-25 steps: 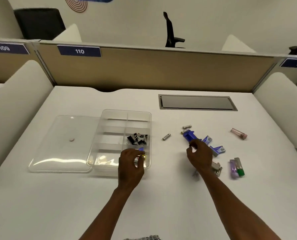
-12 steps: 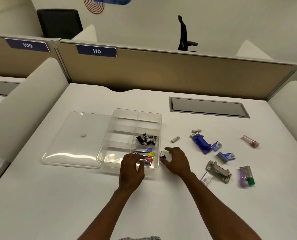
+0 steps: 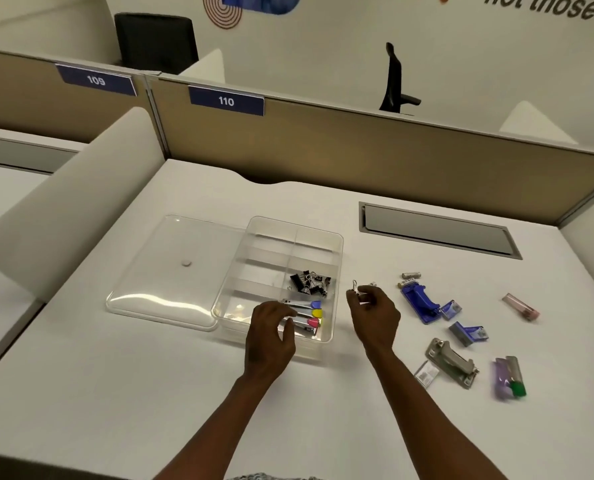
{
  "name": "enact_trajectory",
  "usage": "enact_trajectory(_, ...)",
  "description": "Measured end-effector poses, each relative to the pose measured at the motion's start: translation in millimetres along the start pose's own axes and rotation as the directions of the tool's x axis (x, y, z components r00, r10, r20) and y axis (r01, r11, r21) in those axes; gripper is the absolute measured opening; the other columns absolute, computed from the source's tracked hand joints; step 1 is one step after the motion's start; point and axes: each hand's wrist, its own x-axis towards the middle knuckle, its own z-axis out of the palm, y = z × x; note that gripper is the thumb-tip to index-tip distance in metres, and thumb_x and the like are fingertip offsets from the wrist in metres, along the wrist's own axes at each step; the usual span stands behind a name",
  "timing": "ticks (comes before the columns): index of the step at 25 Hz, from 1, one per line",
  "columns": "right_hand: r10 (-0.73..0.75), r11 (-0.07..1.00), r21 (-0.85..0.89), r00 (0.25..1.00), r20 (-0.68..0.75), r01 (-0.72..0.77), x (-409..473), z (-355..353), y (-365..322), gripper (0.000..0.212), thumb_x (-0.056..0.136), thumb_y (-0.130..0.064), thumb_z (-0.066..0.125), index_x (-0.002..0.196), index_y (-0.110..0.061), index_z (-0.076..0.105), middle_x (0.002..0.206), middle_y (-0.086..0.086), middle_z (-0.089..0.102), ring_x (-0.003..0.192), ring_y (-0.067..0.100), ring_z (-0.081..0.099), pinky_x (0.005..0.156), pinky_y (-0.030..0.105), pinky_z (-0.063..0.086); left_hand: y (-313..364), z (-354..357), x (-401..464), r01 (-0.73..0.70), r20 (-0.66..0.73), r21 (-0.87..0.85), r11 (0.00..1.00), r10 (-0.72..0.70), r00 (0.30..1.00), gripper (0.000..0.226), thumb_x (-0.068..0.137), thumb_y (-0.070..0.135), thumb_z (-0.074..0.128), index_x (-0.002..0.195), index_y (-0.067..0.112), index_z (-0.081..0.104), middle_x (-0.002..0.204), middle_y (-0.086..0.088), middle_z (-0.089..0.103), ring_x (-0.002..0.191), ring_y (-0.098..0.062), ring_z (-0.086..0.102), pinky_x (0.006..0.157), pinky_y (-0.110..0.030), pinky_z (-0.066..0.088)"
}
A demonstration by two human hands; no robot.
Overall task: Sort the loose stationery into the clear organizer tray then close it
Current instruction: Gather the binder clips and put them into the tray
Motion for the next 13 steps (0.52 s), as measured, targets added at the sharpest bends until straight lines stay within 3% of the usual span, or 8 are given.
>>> enact_trajectory(2,-0.148,0.989,0.001,0.987,0.063,0.148,2,7,-16,0.021,0.083,-0.038,0.077,0.097,-0.023,0.071,0.08,-0.014,0.071,0.071,0.0,0.066,0.068,0.019,0.051,-1,2,1,0.004,0.014,0.01,1.0,-0.004,1.0,0.023,0.082,0.006,0.066,0.101,0.02,0.07,0.11,0.005,0.064,0.113,-0.009,0.052,0.098,-0.012,0.038)
enact_trajectory(4,-0.244,0.962,-0.084,0.956,0.161,0.26,3,17,-24,0.02,0.083,-0.035,0.077,0.098,-0.023,0.072,0.089,-0.011,0.071,0.077,0.004,0.065,0.07,0.023,0.051,-3,5,1,0.017,0.04,0.024,1.0,-0.018,0.999,0.021,0.083,0.009,0.067,0.102,0.018,0.071,0.114,0.002,0.064,0.115,-0.012,0.053,0.099,-0.023,0.046)
enact_trajectory(8,-0.256,0.917,-0.227,0.921,0.295,0.327,2,34,-14,0.034,0.088,-0.025,0.072,0.121,-0.018,0.069,0.121,0.0,0.067,0.112,0.021,0.058,0.095,0.03,0.044,-8,7,-2,-0.01,0.061,0.099,0.995,0.004,0.998,0.021,0.085,0.013,0.066,0.105,0.016,0.072,0.118,0.0,0.065,0.119,-0.015,0.053,0.098,-0.034,0.049)
enact_trajectory(11,-0.284,0.923,-0.191,0.925,0.252,0.335,-9,34,-8,0.029,0.09,-0.021,0.071,0.119,-0.019,0.07,0.122,0.0,0.068,0.118,0.02,0.057,0.096,0.022,0.037,-11,9,-5,-0.026,0.106,0.204,0.979,0.005,0.994,0.024,0.09,0.017,0.062,0.111,0.019,0.072,0.128,0.003,0.064,0.129,-0.019,0.048,0.104,-0.032,0.042)
enact_trajectory(13,-0.307,0.932,-0.138,0.931,0.196,0.336,-19,24,-1,0.024,0.089,-0.016,0.071,0.113,-0.019,0.072,0.118,-0.001,0.071,0.115,0.02,0.06,0.097,0.023,0.039,-10,11,-5,-0.021,0.12,0.231,0.973,-0.007,0.993,0.025,0.09,0.017,0.061,0.112,0.019,0.072,0.125,0.005,0.066,0.129,-0.019,0.048,0.104,-0.029,0.038)
